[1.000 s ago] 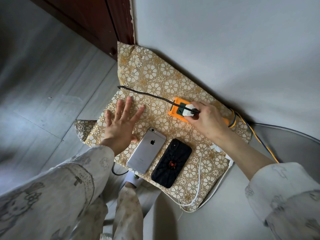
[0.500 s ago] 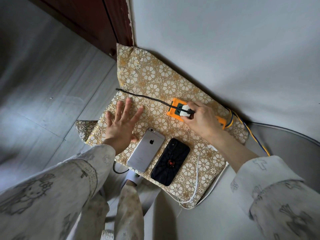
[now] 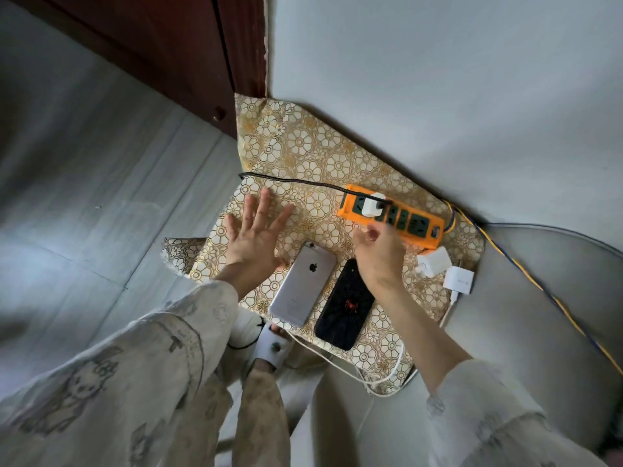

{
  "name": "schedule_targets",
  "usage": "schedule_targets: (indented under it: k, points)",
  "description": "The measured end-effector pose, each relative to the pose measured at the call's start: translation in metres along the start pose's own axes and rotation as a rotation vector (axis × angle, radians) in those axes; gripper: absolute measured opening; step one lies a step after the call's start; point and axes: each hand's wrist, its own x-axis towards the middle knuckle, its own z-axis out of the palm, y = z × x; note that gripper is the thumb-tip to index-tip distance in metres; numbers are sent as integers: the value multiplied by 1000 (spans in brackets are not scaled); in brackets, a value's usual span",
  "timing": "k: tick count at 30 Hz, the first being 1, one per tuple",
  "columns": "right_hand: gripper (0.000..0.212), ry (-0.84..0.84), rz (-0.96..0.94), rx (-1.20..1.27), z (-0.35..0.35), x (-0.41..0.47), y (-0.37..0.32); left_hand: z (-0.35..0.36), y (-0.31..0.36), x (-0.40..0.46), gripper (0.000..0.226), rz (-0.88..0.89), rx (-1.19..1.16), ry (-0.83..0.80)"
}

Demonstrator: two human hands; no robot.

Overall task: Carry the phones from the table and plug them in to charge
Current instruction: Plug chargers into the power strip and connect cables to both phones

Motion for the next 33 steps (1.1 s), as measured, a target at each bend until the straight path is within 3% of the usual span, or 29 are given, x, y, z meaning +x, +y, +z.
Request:
schedule_targets:
  k: [5,9,11,15,18,22,28,33]
  points:
    - [31,-239,107,442,38,-23,-46,5,-45,-38,65,192,-195,130]
    - [59,-330,273,921,65,-10,-98,-8,-79,-68,48,65,-436,294]
    - [56,-326,310,1034,75,-2,-119,-12,-94,-78,41,-27,-482,357]
    - [21,-335,370,1119,88,-6,-144,-15,-120,-98,41,-83,-527,319]
    - [26,-415,379,1190,94,-32,-147,-15,-134,-113,41,-138,-555,302]
    - [17,-500,378,1196,92,-70,-129,-16,-138,-125,45,-173,-575,239]
    - [21,-571,387,1055,64,-109,-112,-32,-120,-123,65,-6,-563,143]
    - [20,-551,397,1137,25,-124,-111,-40,-106,-124,30,127,-499,82]
